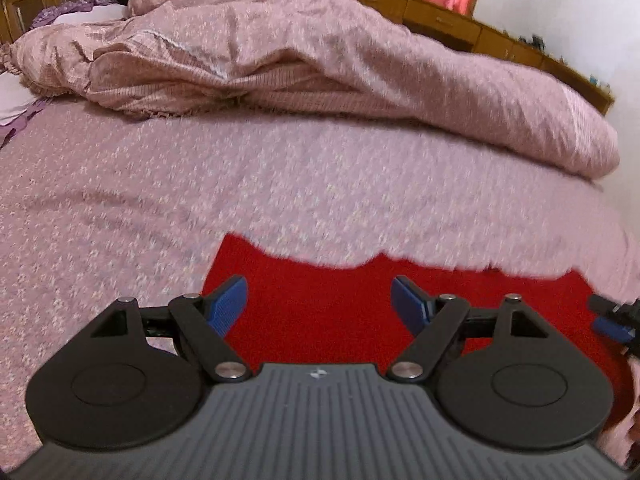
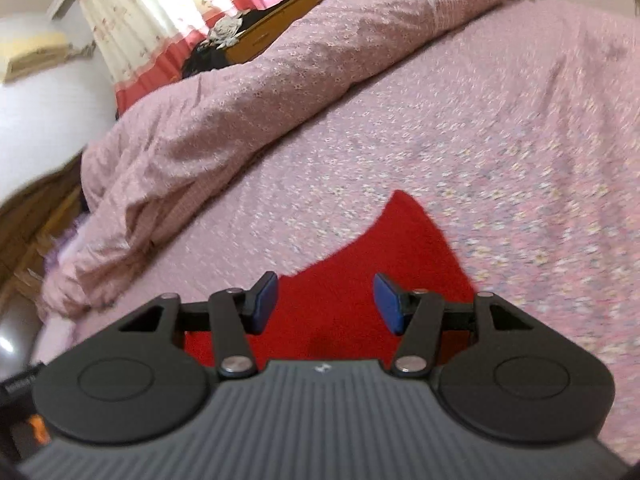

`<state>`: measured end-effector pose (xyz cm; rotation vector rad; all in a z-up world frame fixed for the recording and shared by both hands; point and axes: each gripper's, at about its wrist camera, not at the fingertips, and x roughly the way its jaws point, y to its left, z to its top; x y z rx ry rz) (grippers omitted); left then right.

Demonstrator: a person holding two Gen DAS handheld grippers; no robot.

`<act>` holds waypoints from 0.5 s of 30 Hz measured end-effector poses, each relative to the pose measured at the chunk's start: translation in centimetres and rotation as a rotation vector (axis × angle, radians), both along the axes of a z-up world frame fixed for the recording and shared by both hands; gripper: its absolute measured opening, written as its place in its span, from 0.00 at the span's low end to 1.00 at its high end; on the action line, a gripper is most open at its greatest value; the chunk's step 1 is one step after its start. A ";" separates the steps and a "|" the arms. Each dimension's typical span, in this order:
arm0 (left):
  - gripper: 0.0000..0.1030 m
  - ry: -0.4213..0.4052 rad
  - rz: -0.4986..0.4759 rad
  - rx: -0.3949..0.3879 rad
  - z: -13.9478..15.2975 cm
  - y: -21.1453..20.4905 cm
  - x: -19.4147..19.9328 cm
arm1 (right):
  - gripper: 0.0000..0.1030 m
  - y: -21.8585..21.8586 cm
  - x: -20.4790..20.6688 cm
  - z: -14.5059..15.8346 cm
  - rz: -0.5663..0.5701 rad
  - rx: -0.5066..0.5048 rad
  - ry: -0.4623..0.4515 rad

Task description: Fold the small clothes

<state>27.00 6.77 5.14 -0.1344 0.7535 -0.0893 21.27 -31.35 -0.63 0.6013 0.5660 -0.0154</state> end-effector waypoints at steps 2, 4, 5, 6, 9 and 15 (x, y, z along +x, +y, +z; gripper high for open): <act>0.80 0.007 -0.016 0.046 -0.7 0.0 -0.9 | 0.55 0.0 -1.0 0.1 0.013 -0.065 -0.002; 0.80 0.005 -0.029 0.080 -1.2 0.0 -1.9 | 0.55 0.1 -2.1 0.3 0.020 -0.139 -0.006; 0.80 0.005 -0.037 0.096 -1.4 0.1 -2.4 | 0.55 0.1 -2.6 0.5 0.018 -0.181 -0.008; 0.80 0.007 -0.047 0.111 -1.8 0.0 -2.9 | 0.55 0.1 -3.0 0.5 0.016 -0.219 -0.012; 0.80 0.037 -0.081 0.168 -3.3 -0.6 -3.3 | 0.55 0.4 -3.9 0.5 0.051 -0.331 -0.023; 0.84 0.065 -0.055 0.182 -5.9 -0.8 -1.6 | 0.53 1.7 -2.6 -1.4 0.116 -0.469 0.078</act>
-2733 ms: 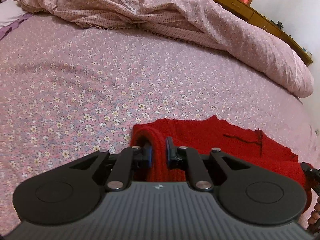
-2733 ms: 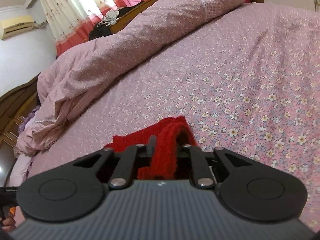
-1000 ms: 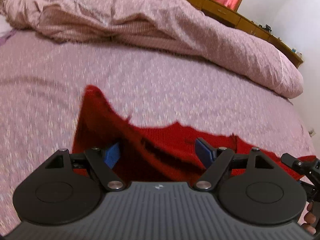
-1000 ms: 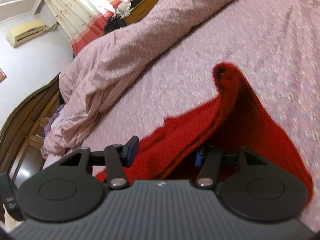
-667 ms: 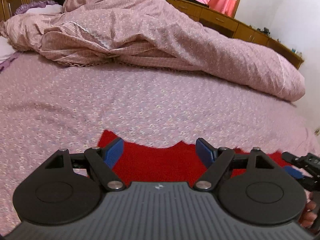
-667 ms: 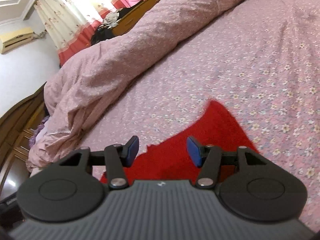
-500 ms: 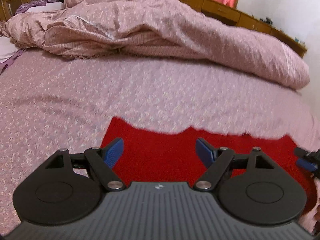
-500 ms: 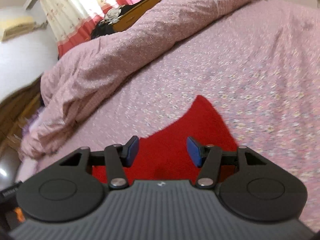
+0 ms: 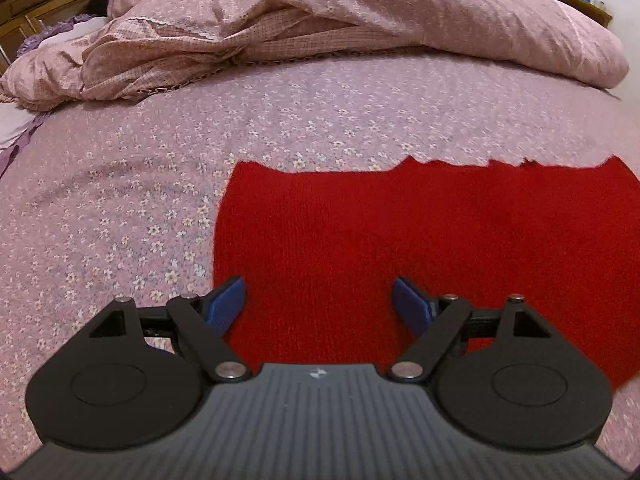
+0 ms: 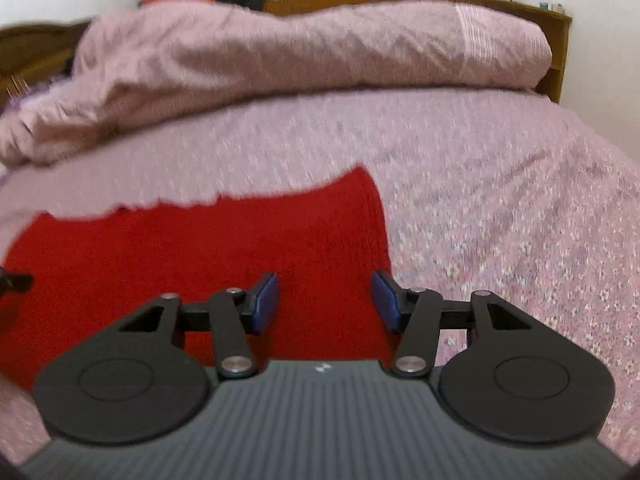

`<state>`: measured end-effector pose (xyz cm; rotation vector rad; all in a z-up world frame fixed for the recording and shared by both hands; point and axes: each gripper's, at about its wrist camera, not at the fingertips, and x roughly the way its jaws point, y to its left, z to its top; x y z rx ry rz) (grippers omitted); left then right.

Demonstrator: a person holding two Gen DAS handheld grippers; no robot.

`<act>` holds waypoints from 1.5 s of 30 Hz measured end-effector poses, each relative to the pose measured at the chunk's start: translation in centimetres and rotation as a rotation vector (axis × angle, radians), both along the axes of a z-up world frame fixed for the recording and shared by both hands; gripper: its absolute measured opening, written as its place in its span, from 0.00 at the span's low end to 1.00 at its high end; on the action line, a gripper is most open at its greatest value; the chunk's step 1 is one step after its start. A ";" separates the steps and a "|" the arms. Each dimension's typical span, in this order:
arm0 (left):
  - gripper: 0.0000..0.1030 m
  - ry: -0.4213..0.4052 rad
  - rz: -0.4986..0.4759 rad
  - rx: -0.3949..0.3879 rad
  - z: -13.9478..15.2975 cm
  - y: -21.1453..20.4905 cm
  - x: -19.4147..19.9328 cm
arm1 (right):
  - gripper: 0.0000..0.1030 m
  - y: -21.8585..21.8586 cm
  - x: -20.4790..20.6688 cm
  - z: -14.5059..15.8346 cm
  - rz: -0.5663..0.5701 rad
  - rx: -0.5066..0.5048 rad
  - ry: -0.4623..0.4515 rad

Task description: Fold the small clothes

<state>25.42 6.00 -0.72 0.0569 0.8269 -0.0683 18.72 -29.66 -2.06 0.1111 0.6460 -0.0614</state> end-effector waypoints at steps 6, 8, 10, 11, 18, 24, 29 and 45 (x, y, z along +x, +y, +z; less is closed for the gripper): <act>0.87 0.009 0.026 0.016 -0.5 -0.2 2.2 | 0.66 -1.1 1.2 -1.6 -0.053 0.060 0.010; 0.87 0.016 0.033 0.018 -0.5 -0.2 2.6 | 0.67 -2.3 1.2 -2.0 -0.083 0.174 0.021; 0.87 0.016 0.030 0.018 -0.1 -0.1 2.4 | 0.67 -3.1 0.8 -2.2 -0.093 0.241 0.021; 0.87 0.009 0.022 0.020 0.2 0.0 2.1 | 0.67 -3.1 0.5 -2.0 -0.096 0.249 0.013; 0.87 0.006 0.034 0.018 2.5 1.6 -0.7 | 0.68 -3.4 -3.5 0.3 -0.159 0.303 -0.073; 0.87 0.009 0.060 -0.007 3.9 3.0 -4.0 | 0.68 -3.4 -6.7 1.4 -0.190 0.353 -0.091; 0.87 -0.007 0.077 -0.015 4.4 3.8 -6.7 | 0.68 -3.1 -9.3 0.4 -0.269 0.424 -0.061; 0.87 0.039 0.124 -0.062 2.1 4.6 -7.6 | 0.70 -1.9 -8.4 -3.8 -0.367 0.748 -0.015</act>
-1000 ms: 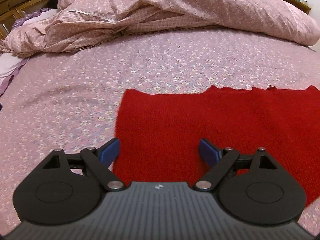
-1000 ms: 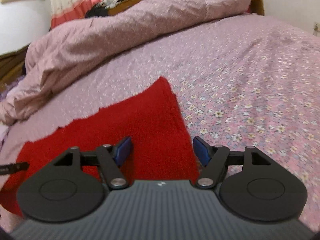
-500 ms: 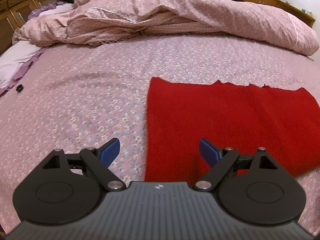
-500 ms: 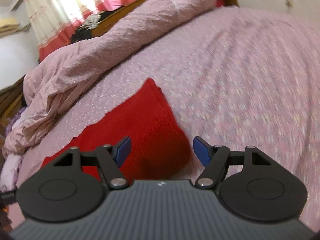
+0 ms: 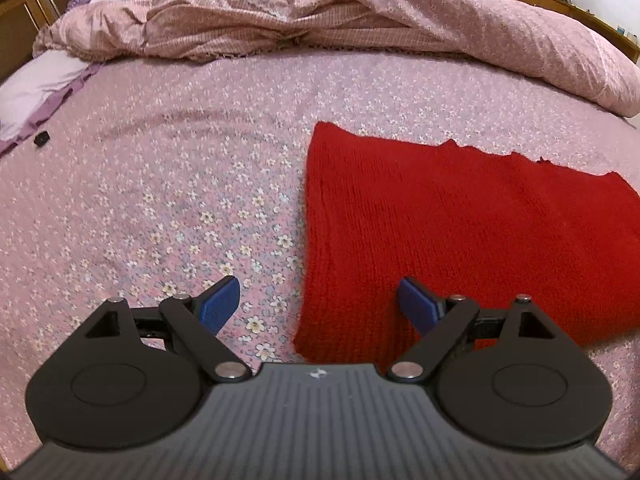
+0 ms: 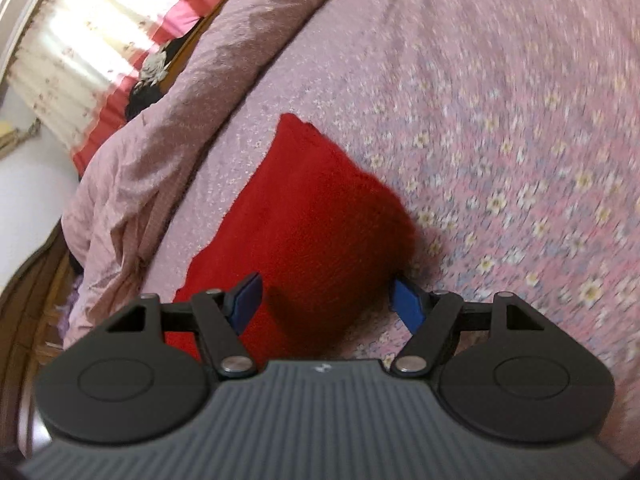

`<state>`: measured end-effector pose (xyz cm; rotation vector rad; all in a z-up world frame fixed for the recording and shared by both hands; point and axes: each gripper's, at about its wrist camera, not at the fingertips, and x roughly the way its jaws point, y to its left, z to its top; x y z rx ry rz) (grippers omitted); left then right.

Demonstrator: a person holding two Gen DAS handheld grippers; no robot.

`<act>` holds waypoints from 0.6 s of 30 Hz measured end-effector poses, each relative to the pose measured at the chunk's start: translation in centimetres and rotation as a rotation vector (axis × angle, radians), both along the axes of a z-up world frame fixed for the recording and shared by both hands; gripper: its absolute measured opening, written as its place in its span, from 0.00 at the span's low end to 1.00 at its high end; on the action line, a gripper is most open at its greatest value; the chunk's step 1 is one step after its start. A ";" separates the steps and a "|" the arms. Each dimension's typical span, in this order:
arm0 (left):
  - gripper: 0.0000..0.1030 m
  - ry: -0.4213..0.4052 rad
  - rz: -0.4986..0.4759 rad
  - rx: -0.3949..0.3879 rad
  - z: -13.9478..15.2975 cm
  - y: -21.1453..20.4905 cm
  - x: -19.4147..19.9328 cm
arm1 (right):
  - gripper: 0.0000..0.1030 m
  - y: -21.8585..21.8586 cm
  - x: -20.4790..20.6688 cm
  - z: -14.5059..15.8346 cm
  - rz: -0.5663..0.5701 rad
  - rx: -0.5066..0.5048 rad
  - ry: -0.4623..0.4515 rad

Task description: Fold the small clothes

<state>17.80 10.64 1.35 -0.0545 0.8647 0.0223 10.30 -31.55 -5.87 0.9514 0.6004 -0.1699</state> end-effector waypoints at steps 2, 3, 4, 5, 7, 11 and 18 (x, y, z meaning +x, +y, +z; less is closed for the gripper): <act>0.88 0.009 0.003 -0.009 -0.3 0.1 0.1 | 0.70 0.4 0.2 -0.3 -0.010 -0.020 -0.017; 0.88 0.012 0.004 -0.011 -0.4 0.1 0.2 | 0.70 0.6 0.2 -0.4 -0.012 -0.035 -0.026; 0.88 0.015 0.005 -0.010 -0.5 0.1 0.3 | 0.70 0.7 0.3 -0.4 -0.013 -0.043 -0.031; 0.89 0.017 0.005 -0.010 -0.6 0.1 0.3 | 0.70 0.8 0.4 -0.5 -0.013 -0.049 -0.040; 0.89 0.018 0.005 -0.008 -0.7 0.0 0.4 | 0.70 0.8 0.5 -0.8 -0.013 -0.049 -0.056; 0.89 0.021 0.007 -0.009 -0.9 -0.1 0.5 | 0.70 0.3 0.6 -1.1 -0.012 -0.034 -0.084; 0.90 0.024 0.009 0.003 -0.9 -0.4 0.6 | 0.70 0.1 1.2 -1.4 -0.004 -0.048 -0.108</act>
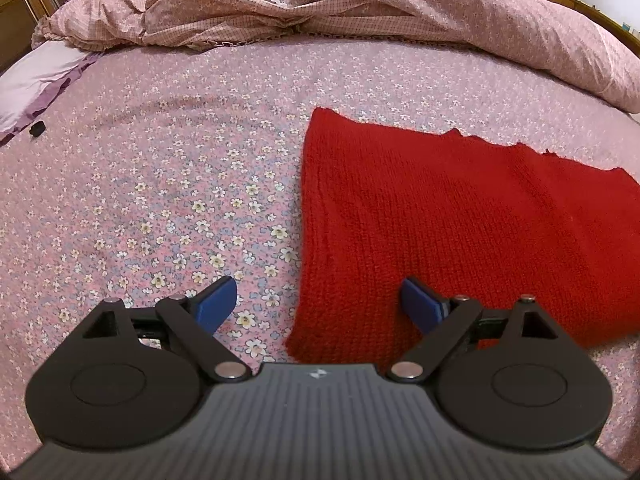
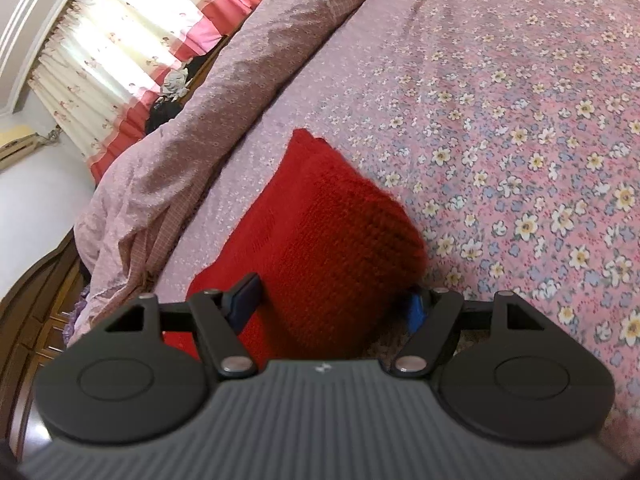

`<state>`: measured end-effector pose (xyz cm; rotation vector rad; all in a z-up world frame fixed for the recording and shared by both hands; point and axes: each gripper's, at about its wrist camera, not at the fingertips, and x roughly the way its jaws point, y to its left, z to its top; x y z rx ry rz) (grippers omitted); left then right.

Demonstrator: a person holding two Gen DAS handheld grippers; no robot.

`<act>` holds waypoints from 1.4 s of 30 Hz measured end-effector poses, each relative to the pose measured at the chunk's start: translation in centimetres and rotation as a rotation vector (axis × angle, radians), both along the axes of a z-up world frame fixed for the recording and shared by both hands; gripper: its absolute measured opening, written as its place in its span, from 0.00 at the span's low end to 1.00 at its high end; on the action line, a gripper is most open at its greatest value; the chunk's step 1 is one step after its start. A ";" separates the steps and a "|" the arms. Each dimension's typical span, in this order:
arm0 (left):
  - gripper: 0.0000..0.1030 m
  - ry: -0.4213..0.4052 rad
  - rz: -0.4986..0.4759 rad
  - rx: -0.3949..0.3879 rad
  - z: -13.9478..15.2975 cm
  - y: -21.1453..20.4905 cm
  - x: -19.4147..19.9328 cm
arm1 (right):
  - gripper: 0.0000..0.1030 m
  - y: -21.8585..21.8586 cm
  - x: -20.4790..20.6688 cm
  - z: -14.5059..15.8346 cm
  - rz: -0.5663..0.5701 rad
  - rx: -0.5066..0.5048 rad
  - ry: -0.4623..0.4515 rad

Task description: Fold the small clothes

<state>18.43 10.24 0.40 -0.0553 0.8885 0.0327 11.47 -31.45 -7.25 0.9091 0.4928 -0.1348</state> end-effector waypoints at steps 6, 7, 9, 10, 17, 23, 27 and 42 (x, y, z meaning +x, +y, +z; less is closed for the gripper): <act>0.90 0.004 0.000 -0.002 0.0 0.1 0.1 | 0.70 -0.2 0.7 0.0 0.009 0.008 -0.006; 0.90 0.004 0.000 -0.001 0.0 0.1 0.1 | 0.70 -0.2 0.7 0.0 0.010 0.012 -0.008; 0.90 0.004 0.001 -0.001 0.0 0.1 0.1 | 0.70 -0.4 0.7 -0.1 0.010 0.021 -0.009; 0.90 0.004 0.000 -0.001 0.0 0.0 0.1 | 0.70 -0.6 0.7 -0.1 0.006 0.027 -0.009; 0.90 0.004 -0.001 -0.002 0.0 0.1 0.1 | 0.66 -0.3 0.6 0.0 -0.035 0.024 0.000; 0.90 0.005 0.000 -0.002 0.0 0.1 0.1 | 0.63 -0.5 0.5 -0.1 -0.037 0.041 -0.001; 0.90 0.005 -0.002 -0.001 0.0 0.1 0.1 | 0.64 -1.0 0.4 -0.2 -0.036 0.071 -0.006; 0.90 0.011 -0.005 0.001 0.3 0.2 0.2 | 0.37 -2.4 -0.4 -0.5 -0.073 0.186 -0.051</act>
